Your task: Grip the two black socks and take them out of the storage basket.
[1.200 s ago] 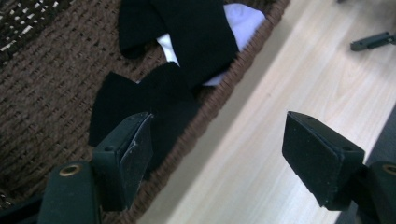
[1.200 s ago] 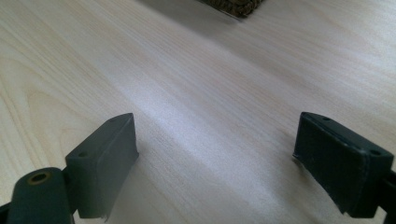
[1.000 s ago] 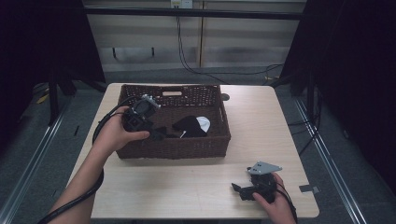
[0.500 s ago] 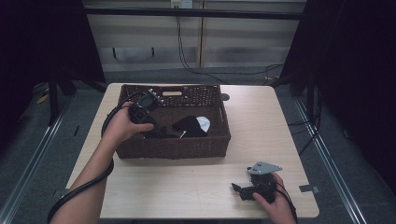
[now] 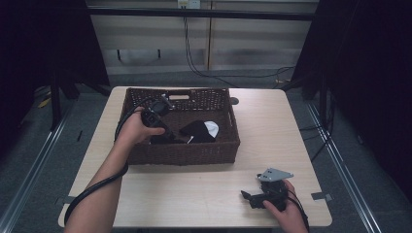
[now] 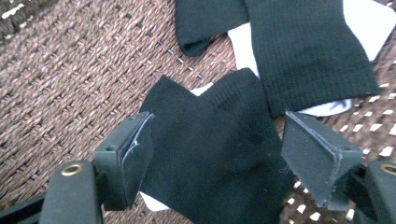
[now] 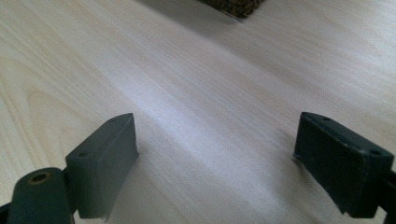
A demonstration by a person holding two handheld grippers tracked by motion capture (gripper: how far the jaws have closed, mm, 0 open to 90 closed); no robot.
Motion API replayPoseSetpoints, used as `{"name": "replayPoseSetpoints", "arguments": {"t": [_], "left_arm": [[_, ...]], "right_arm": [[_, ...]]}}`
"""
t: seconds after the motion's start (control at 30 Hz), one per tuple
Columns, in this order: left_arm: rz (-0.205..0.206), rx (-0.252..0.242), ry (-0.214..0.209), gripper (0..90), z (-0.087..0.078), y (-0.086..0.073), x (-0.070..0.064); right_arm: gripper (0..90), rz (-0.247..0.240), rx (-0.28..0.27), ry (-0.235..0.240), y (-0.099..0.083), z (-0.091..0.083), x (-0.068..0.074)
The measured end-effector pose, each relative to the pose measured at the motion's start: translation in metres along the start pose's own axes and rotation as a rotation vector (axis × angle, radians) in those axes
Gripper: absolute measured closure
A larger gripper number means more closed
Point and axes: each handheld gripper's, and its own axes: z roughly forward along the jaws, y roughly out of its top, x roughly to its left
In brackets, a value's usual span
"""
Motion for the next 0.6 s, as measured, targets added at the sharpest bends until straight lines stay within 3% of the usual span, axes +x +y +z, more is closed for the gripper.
{"name": "replayPoseSetpoints", "arguments": {"t": [0.27, 0.37, 0.6], "left_arm": [[-0.001, 0.049, 0.015, 25.5, 0.019, 0.003, 0.003], [0.009, 0.112, 0.019, 26.7, 0.026, 0.006, 0.002], [0.016, 0.121, 0.002, 26.7, 0.028, 0.012, 0.003]], "right_arm": [[12.2, -0.002, 0.000, 0.001, 0.000, 0.000, 0.000], [12.2, -0.001, 0.000, 0.000, 0.000, 0.000, 0.000], [12.2, -0.003, -0.002, 0.001, 0.000, 0.000, 0.000]]}}
